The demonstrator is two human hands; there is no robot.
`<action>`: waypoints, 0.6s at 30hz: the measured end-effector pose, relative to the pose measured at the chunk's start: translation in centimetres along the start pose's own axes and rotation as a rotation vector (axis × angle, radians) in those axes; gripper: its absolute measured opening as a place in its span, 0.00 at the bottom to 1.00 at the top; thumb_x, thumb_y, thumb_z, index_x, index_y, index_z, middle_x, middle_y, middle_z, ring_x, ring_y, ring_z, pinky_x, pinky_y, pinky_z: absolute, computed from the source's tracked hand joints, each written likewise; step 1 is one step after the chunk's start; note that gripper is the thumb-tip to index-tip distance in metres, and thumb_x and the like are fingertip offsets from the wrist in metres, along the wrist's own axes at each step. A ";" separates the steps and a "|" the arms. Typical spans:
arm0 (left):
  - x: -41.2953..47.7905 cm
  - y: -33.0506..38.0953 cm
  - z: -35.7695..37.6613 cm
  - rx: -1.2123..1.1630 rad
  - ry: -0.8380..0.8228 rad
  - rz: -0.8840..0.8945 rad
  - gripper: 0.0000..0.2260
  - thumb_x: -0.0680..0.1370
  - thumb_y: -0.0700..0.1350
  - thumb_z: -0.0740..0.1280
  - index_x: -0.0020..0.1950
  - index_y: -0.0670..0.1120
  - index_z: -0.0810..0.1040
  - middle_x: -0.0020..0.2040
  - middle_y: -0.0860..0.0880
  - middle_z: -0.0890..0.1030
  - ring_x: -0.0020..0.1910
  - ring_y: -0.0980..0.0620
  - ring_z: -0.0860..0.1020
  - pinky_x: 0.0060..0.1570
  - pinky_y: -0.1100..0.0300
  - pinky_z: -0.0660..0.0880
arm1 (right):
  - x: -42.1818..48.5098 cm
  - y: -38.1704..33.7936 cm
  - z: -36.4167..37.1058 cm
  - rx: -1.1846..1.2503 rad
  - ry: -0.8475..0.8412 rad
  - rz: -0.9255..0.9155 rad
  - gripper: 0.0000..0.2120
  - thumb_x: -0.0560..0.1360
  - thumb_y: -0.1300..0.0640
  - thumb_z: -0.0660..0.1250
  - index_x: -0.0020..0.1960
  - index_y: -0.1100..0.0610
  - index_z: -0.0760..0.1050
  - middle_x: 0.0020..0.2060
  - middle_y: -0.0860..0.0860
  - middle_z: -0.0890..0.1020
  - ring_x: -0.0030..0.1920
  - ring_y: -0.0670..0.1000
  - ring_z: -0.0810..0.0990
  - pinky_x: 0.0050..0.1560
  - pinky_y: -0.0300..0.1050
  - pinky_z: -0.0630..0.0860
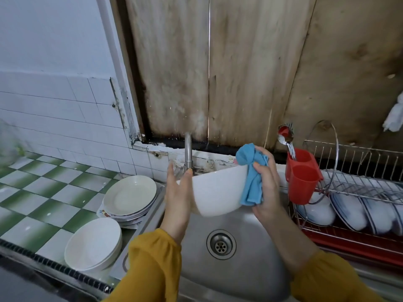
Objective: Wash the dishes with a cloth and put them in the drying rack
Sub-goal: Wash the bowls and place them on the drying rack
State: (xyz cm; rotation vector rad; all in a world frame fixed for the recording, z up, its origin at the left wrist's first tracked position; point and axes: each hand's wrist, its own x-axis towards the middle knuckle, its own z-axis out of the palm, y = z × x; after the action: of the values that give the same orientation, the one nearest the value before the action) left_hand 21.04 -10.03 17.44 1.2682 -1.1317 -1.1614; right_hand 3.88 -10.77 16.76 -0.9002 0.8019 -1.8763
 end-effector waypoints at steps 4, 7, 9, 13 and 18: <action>0.4 0.4 -1.1 -0.366 -0.176 -0.434 0.19 0.70 0.55 0.63 0.57 0.46 0.76 0.48 0.43 0.80 0.47 0.38 0.78 0.44 0.43 0.74 | -0.7 -1.0 0.7 -0.092 -0.144 -0.082 0.22 0.68 0.61 0.59 0.59 0.45 0.75 0.54 0.46 0.80 0.52 0.48 0.78 0.55 0.43 0.75; 1.0 -0.9 -1.4 -0.458 -0.119 -0.495 0.15 0.79 0.51 0.59 0.62 0.50 0.77 0.52 0.44 0.83 0.48 0.40 0.79 0.48 0.44 0.76 | -1.0 -2.2 0.8 -0.323 -0.333 -0.045 0.21 0.69 0.60 0.60 0.57 0.42 0.77 0.52 0.44 0.80 0.51 0.47 0.78 0.53 0.42 0.74; 0.8 -0.9 -1.2 -0.521 -0.041 -0.360 0.13 0.82 0.51 0.57 0.66 0.55 0.74 0.58 0.47 0.82 0.53 0.42 0.80 0.50 0.47 0.77 | -0.8 -2.8 1.3 -0.541 -0.409 0.031 0.16 0.71 0.58 0.61 0.56 0.45 0.77 0.50 0.44 0.81 0.48 0.45 0.78 0.48 0.38 0.74; -0.1 0.0 -1.1 -0.334 -0.012 0.061 0.14 0.84 0.50 0.55 0.69 0.53 0.71 0.60 0.52 0.79 0.56 0.56 0.79 0.47 0.64 0.78 | -0.2 -2.2 3.1 -0.711 -0.164 0.152 0.10 0.80 0.60 0.60 0.56 0.47 0.73 0.48 0.52 0.79 0.46 0.51 0.78 0.48 0.48 0.73; -1.3 0.5 -0.2 -0.198 -0.058 0.261 0.14 0.82 0.52 0.57 0.67 0.57 0.72 0.62 0.58 0.77 0.62 0.60 0.76 0.61 0.63 0.75 | -2.1 -0.1 6.9 -0.762 0.012 0.052 0.13 0.81 0.59 0.58 0.59 0.43 0.63 0.48 0.44 0.77 0.50 0.53 0.78 0.56 0.59 0.76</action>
State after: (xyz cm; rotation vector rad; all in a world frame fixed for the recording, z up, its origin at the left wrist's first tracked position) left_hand 21.14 -8.74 18.00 0.9110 -1.1554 -1.0894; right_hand 10.30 -10.02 19.95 -1.2999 1.5794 -1.5243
